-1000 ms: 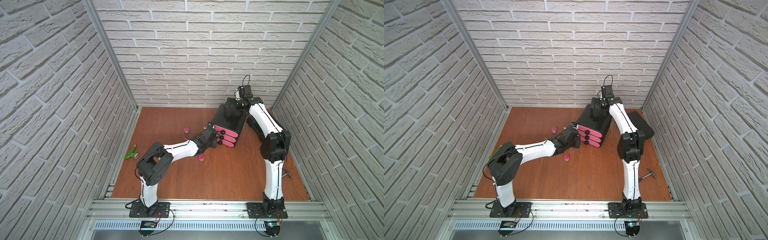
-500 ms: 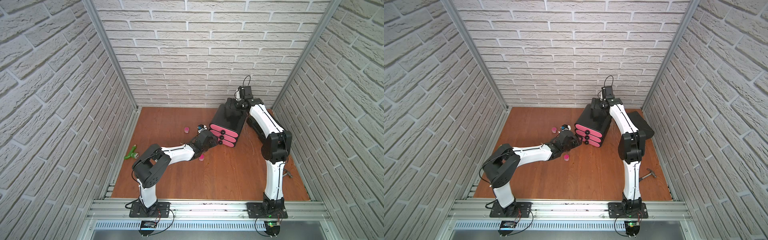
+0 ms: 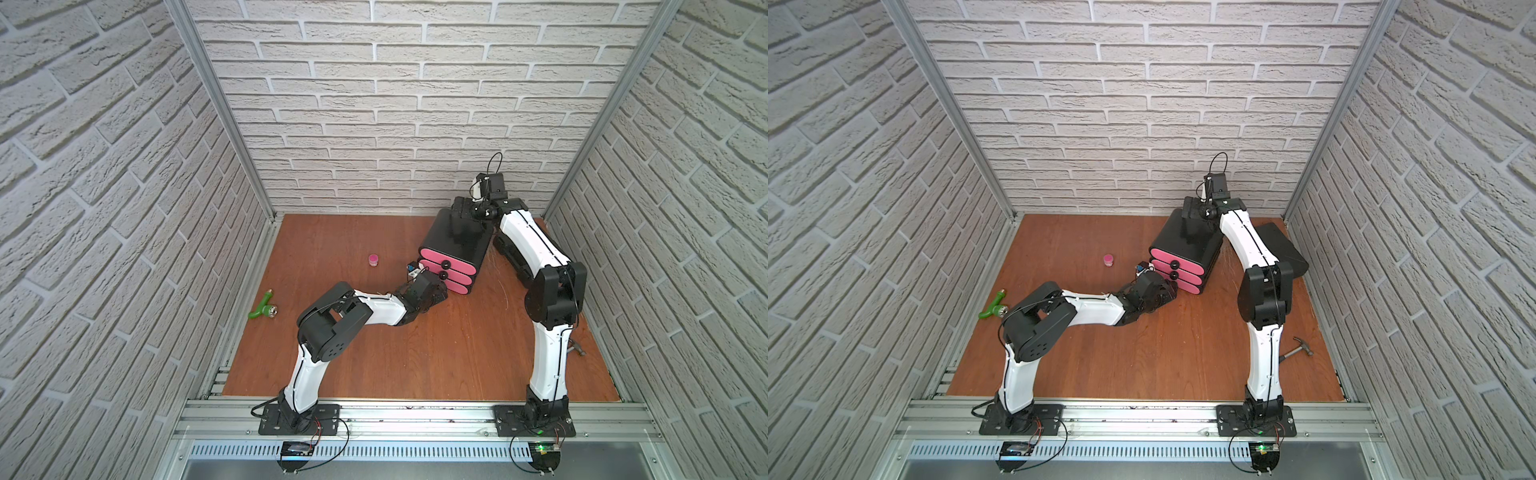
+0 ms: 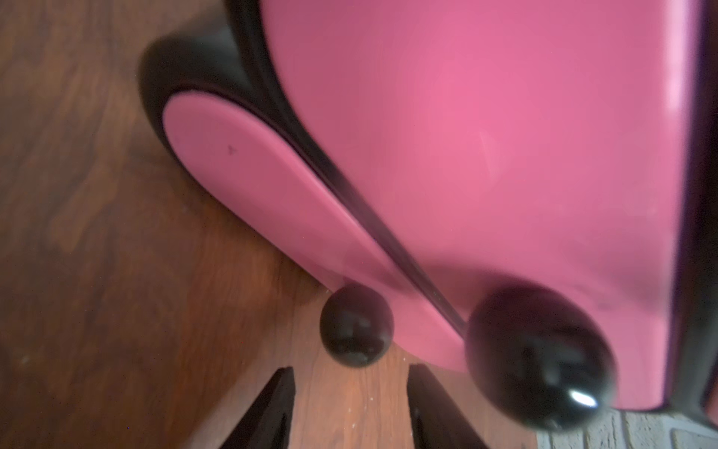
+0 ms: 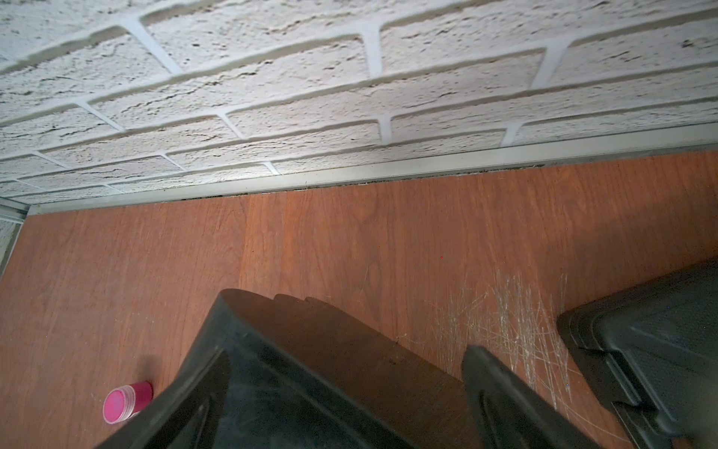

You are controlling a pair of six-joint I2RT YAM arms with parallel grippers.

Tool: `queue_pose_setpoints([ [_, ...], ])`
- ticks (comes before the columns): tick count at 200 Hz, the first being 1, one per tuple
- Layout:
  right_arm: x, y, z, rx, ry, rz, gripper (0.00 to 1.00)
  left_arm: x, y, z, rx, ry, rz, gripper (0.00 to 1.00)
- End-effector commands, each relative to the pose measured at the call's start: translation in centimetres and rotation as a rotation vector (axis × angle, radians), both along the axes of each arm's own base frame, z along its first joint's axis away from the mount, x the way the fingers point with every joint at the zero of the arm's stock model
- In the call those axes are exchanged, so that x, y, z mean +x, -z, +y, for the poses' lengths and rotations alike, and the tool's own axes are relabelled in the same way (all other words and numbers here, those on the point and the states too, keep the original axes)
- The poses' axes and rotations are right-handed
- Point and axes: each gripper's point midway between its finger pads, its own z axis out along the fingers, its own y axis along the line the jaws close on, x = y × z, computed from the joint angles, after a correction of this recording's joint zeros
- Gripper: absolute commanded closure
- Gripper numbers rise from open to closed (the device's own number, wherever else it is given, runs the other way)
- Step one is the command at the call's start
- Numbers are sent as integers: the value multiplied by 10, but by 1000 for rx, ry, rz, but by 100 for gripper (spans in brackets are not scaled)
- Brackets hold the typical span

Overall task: Put the paint cans in the drawer according to color
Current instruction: Open the drawer in the storage box.

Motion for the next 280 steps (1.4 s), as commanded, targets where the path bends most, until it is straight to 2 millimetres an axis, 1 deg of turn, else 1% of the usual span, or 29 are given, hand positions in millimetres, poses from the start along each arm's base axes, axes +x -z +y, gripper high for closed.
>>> queue_pose_setpoints([
  [1, -51, 55, 7, 27, -13, 277, 2, 14, -7, -6, -9, -7, -49, 48],
  [27, -52, 54, 6, 19, -14, 276, 2, 19, 1, -6, -3, -8, -51, 49],
  [51, -51, 53, 6, 18, -13, 272, 2, 23, 2, -8, 3, 9, -70, 51],
  [69, -51, 53, 5, 15, -13, 274, 2, 27, 4, -8, 1, 9, -82, 52],
  [109, -55, 59, 4, -4, -21, 291, 2, 36, -2, -19, -6, 63, -136, 54],
  [144, -57, 60, 3, -17, -27, 298, 2, 40, -1, -20, -10, 65, -149, 59],
  [179, -58, 65, 1, -28, -29, 307, 2, 36, 1, -15, 25, 73, -148, 60],
  [193, -57, 64, 2, -23, -31, 305, 2, 34, 1, -10, 20, 64, -149, 59],
  [212, -57, 62, 2, -20, -31, 301, 2, 33, -3, -2, -6, 52, -161, 52],
  [238, -57, 60, 1, -23, -31, 296, 2, 36, -17, 7, -48, 52, -204, 45],
  [254, -57, 60, -1, -23, -28, 299, 2, 39, -23, 9, -66, 74, -230, 45],
  [280, -59, 59, -2, -26, -26, 301, 2, 42, -26, 11, -62, 122, -245, 48],
])
